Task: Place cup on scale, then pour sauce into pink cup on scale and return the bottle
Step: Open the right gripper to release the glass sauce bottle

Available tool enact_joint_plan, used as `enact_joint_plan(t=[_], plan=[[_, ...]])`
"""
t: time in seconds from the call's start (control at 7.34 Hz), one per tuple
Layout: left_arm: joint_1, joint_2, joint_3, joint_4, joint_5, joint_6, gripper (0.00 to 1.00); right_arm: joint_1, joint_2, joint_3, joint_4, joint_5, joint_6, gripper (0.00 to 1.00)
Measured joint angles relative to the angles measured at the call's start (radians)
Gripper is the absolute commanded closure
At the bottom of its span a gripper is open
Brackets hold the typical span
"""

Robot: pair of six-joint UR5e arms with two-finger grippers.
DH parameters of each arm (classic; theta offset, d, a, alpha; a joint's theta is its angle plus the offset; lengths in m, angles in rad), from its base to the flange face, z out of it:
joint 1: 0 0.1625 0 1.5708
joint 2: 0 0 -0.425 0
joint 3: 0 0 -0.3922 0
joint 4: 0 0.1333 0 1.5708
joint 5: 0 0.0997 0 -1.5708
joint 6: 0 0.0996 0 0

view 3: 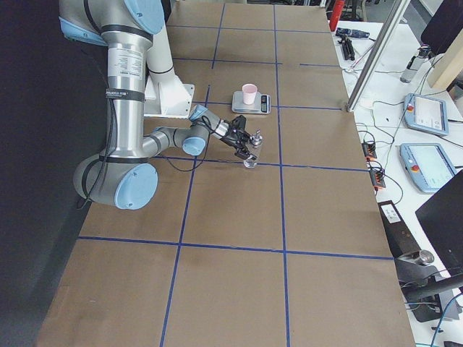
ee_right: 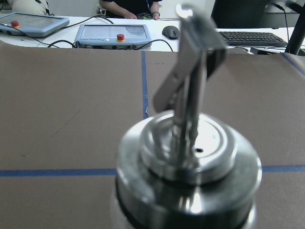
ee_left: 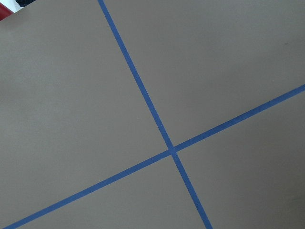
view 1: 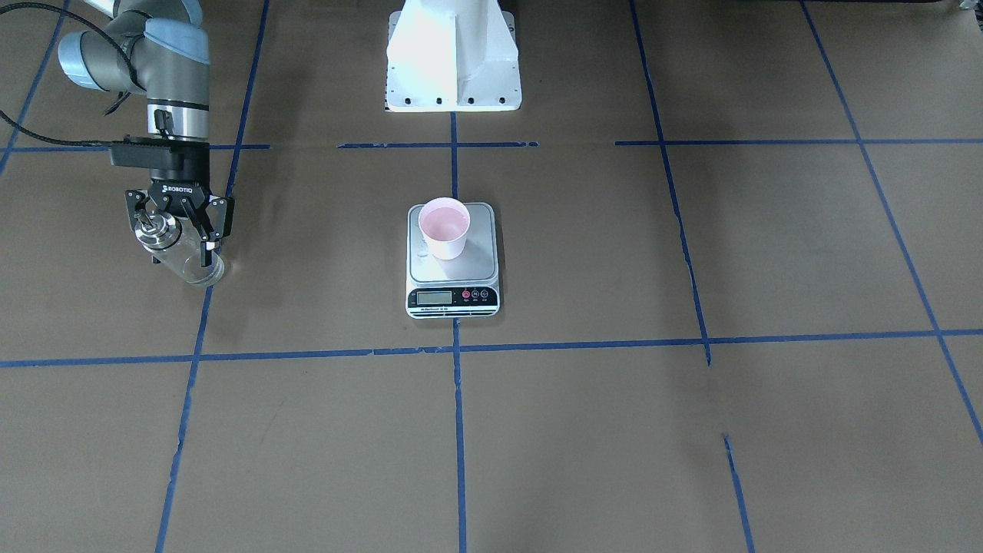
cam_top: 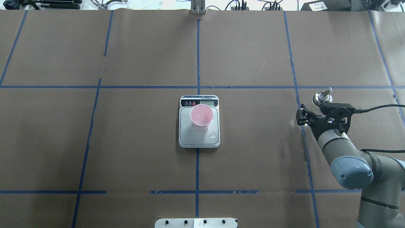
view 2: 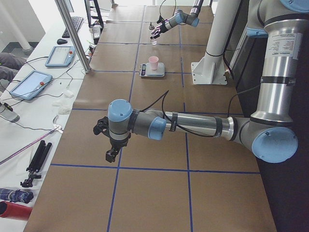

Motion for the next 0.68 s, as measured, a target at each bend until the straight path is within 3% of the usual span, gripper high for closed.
enact_joint_plan(t=[0.14,0.27,0.41,0.68], plan=[[0.000,0.000,-0.001,0.000,0.000,-0.001,0.00,0.000,0.002,0.000,0.000,0.000,0.002,0.73],[0.000,0.000,-0.001,0.000,-0.001,-0.001,0.00,0.000,0.004,0.001,0.000,0.000,0.005,0.64],[0.000,0.000,-0.001,0.000,0.000,-0.001,0.00,0.000,0.005,0.001,0.000,0.000,0.007,0.01],[0.000,0.000,-0.003,0.000,0.000,0.000,0.00,0.000,0.006,0.001,0.000,0.000,0.010,0.00]])
